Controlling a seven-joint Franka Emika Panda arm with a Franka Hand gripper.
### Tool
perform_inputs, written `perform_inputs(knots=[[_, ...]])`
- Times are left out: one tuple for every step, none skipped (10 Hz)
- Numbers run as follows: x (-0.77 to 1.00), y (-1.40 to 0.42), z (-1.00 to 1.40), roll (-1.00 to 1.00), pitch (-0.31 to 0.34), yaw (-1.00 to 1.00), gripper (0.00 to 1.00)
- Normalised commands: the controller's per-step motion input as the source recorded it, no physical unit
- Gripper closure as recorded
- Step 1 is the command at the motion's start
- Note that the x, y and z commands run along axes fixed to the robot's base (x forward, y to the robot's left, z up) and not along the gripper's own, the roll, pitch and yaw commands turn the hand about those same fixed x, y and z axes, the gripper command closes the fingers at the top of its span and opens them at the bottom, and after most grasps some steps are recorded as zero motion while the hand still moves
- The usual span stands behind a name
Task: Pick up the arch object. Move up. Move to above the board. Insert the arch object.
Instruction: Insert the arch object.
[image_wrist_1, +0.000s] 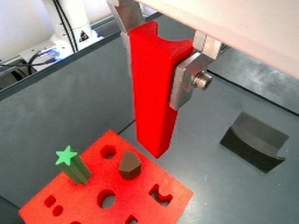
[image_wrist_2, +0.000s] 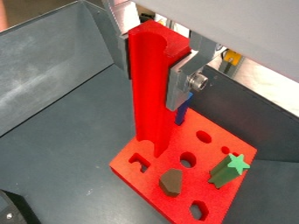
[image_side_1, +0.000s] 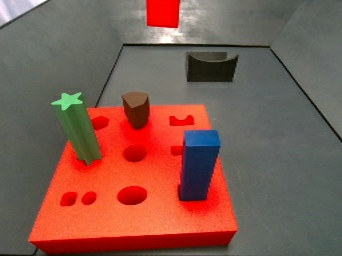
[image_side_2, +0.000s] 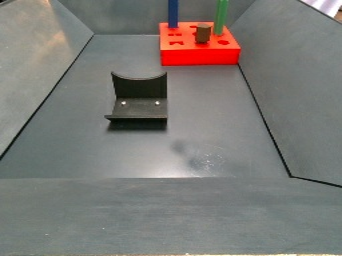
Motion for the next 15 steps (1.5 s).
perform_inputs(knots=[[0.51, 0.0, -0.36, 0.0, 0.027, 0.02, 1.0], [0.52, -0.16, -0.3, -0.02, 0.041, 0.0, 1.0], [0.48, 0.0, -0.39, 0.0, -0.051, 0.0, 1.0], [0.29, 0.0, -0.53, 0.14, -0.003, 0.01, 1.0], [0.04, 0.0, -0.53, 0.37, -0.036, 0.12, 1.0], [0.0, -0.04, -0.49, 0.4, -0.034, 0.21, 1.0], [0.0, -0.05, -0.53, 0.34, -0.1, 0.25, 1.0], [0.0, -0.04, -0.66, 0.25, -0.161, 0.16, 1.0], [0.0, -0.03, -0.65, 0.11, -0.219, 0.06, 1.0], [0.0, 0.0, -0.63, 0.06, -0.249, 0.07, 1.0], [0.0, 0.0, -0.57, 0.0, -0.239, 0.04, 1.0], [0.0, 0.0, -0.52, 0.0, -0.234, 0.01, 1.0], [0.0, -0.01, -0.46, 0.0, -0.229, 0.0, 1.0], [0.0, -0.04, -0.39, 0.0, -0.17, 0.0, 1.0], [0.07, -0.08, -0.25, 0.0, -0.057, 0.0, 1.0]])
